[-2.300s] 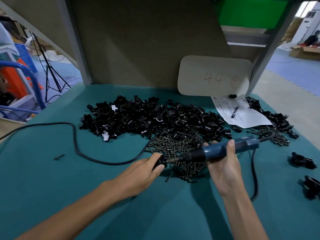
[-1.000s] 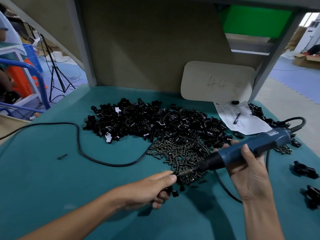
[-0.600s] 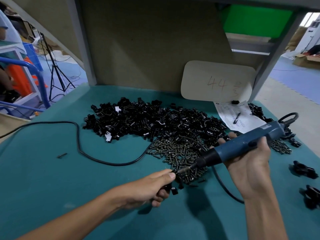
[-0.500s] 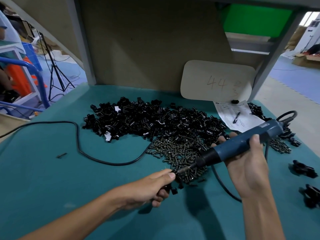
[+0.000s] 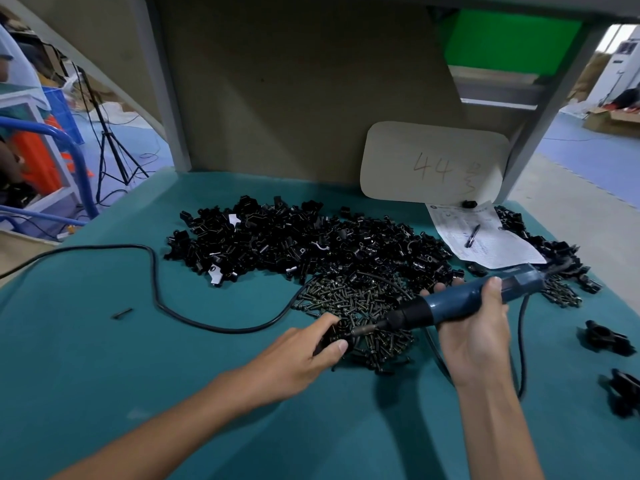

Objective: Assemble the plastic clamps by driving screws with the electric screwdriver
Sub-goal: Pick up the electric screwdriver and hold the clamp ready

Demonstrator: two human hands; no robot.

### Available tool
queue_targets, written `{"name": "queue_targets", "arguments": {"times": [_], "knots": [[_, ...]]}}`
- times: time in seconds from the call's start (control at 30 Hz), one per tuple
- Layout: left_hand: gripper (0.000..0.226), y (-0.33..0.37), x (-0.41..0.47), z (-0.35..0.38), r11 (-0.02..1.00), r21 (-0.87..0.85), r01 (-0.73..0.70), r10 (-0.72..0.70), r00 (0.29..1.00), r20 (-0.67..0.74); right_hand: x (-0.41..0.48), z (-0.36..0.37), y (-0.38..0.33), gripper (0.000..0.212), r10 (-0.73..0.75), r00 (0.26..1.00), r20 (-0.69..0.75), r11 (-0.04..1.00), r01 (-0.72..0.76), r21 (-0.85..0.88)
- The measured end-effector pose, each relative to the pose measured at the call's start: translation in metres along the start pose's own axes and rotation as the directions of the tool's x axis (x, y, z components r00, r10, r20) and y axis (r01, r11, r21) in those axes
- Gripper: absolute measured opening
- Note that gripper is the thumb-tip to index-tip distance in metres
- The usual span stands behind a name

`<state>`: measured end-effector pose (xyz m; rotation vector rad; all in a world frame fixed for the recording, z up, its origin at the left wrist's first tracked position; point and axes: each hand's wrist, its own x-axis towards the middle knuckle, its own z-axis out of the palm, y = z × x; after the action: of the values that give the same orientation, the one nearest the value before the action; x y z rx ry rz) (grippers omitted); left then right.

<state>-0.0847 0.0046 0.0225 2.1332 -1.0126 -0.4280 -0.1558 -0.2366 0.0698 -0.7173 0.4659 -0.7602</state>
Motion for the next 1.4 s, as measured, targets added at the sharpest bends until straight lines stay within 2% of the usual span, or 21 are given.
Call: {"name": "queue_targets", "arguments": {"times": [0.17,0.3,0.5,0.6,0.7,0.83,1.2,1.33,1.4], "knots": [[0.030,-0.002,0.000,0.001,0.999,0.038,-0.022,0.022,1.000,-0.018,-0.001,-0.002,0.003,0.043,0.022,0.998,-0.060,1.000,-0.021,0.014],[0.029,0.003,0.000,-0.001,0.998,0.050,-0.041,0.042,0.999,-0.025,-0.004,-0.001,0.000,0.021,0.036,0.996,-0.083,0.999,-0.035,0.021],[0.025,0.008,0.000,-0.002,0.996,0.068,-0.053,0.056,0.997,-0.046,-0.004,0.001,-0.001,0.045,0.039,0.993,-0.110,0.999,-0.038,0.014],[0.028,0.008,0.001,-0.001,0.997,0.069,-0.036,0.040,0.998,-0.055,-0.007,0.002,-0.003,0.046,0.058,0.994,-0.097,0.998,-0.056,0.018],[0.027,0.008,0.001,-0.001,0.999,0.047,-0.024,0.027,0.998,-0.057,-0.008,0.001,-0.003,0.034,0.063,0.997,-0.051,0.998,-0.062,0.021],[0.026,0.008,0.000,-0.002,0.999,0.040,-0.026,0.028,0.998,-0.052,-0.012,-0.002,-0.003,0.061,0.042,0.999,0.010,0.999,-0.042,0.012],[0.026,0.007,0.000,-0.005,0.999,0.045,-0.027,0.030,0.996,-0.078,-0.009,-0.006,0.000,0.067,0.021,0.999,0.025,0.994,-0.024,0.105],[0.032,0.003,-0.001,-0.005,0.998,0.059,0.000,0.005,0.996,-0.087,-0.005,-0.013,-0.007,0.068,-0.014,0.999,-0.049,0.998,0.016,0.058],[0.036,0.000,-0.002,-0.008,0.998,0.061,0.008,-0.002,0.994,-0.109,0.003,-0.019,-0.019,0.066,-0.059,0.993,-0.099,0.997,0.054,-0.053]]}}
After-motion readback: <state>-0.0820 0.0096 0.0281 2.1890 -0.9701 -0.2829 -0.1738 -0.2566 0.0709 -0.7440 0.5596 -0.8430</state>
